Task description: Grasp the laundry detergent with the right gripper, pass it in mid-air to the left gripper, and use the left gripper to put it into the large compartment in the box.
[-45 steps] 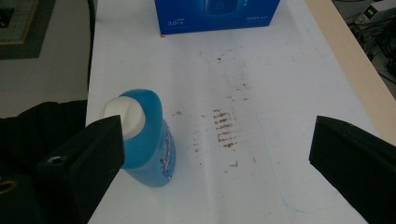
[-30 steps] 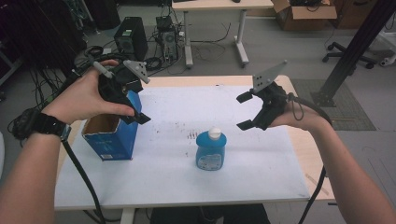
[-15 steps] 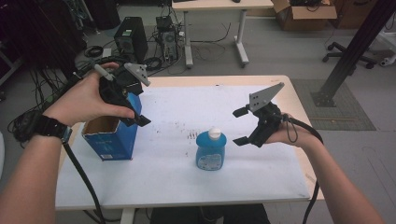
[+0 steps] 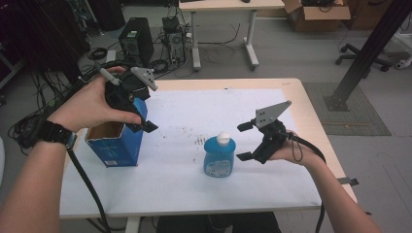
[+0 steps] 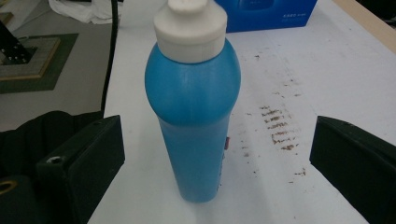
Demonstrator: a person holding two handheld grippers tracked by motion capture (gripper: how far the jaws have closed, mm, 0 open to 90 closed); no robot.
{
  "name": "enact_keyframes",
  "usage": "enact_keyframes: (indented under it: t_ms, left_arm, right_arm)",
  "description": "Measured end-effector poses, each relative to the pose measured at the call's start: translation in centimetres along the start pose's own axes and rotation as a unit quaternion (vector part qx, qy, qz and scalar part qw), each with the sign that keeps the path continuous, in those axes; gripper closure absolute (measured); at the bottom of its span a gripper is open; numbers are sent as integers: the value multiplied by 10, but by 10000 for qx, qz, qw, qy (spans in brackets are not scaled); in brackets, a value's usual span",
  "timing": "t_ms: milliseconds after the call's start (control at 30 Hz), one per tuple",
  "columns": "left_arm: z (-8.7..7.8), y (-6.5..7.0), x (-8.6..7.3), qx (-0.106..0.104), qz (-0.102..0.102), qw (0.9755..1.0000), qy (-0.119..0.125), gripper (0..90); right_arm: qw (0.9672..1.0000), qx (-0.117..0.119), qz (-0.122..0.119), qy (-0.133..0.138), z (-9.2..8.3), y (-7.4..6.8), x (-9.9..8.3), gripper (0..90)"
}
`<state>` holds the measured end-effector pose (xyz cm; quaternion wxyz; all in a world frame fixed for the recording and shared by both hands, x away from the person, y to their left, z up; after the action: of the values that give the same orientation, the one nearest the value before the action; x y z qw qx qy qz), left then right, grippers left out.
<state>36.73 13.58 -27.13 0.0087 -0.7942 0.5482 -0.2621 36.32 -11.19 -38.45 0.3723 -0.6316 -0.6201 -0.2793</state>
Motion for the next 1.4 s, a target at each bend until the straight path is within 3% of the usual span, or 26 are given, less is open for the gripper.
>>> enact_keyframes:
  t_ms: [367,967,1400]
  left_arm:
    - [3,2,2,-55,-10,10000,39,29]
    - [4,2,-3,-55,-34,10000,37,30]
    - [7,2,-1,-93,-55,9999,62,29]
  right_arm:
    - [9994,-98,34,325,20,0,-8,27]
    - [9978,-21,71,651,51,2,-9,56]
    - [9966,-39,55,816,60,2,-9,106]
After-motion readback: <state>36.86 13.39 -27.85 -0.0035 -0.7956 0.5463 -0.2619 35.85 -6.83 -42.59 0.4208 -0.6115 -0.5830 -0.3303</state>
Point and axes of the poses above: each handheld gripper's, and its own axes: z roughly forward along the jaws, x roughly out of its top, y roughly to its right, the point moved 10 cm from there along z, roughly forward along the jaws, and after that the axes turned 11 degrees about x, right-handed, at the moved point
